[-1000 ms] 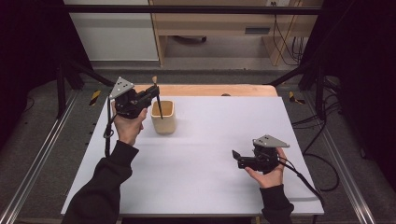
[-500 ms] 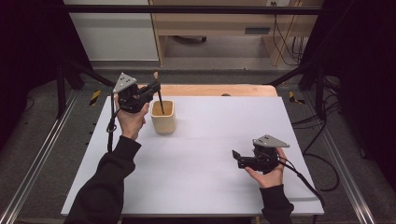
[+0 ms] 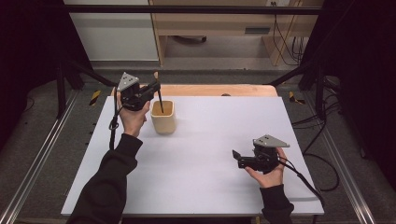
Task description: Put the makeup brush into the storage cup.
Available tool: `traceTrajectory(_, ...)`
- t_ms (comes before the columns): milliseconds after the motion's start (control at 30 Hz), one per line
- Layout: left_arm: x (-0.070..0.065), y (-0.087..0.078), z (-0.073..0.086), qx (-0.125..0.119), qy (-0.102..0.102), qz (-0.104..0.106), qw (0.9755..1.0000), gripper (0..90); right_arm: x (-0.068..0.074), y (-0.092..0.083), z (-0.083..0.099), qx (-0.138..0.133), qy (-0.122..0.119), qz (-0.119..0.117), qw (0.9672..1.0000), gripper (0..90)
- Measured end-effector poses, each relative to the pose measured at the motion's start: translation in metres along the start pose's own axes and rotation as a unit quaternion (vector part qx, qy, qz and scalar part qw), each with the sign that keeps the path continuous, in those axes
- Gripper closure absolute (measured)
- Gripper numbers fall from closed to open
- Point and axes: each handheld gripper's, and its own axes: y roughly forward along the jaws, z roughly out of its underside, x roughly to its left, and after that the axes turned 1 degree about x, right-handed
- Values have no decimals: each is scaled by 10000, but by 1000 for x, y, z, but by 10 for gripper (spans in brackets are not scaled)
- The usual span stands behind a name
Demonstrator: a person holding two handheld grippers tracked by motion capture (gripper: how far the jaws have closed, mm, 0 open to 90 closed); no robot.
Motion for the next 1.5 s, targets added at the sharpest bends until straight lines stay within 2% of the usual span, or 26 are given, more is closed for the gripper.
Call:
traceTrajectory(400,2,7,10,151,119,-76,9998,830,0,0,0,-3,13,-6,10000,103)
traceTrajectory(800,8,8,25,289,53,-106,9995,830,0,0,0,12,8,-6,10000,103)
traceTrajectory(1100,7,9,38,410,144,-133,9990,830,1,0,0,13,26,-12,10000,103)
traceTrajectory(1500,10,7,54,545,75,-161,9984,830,1,1,0,15,47,-24,10000,102)
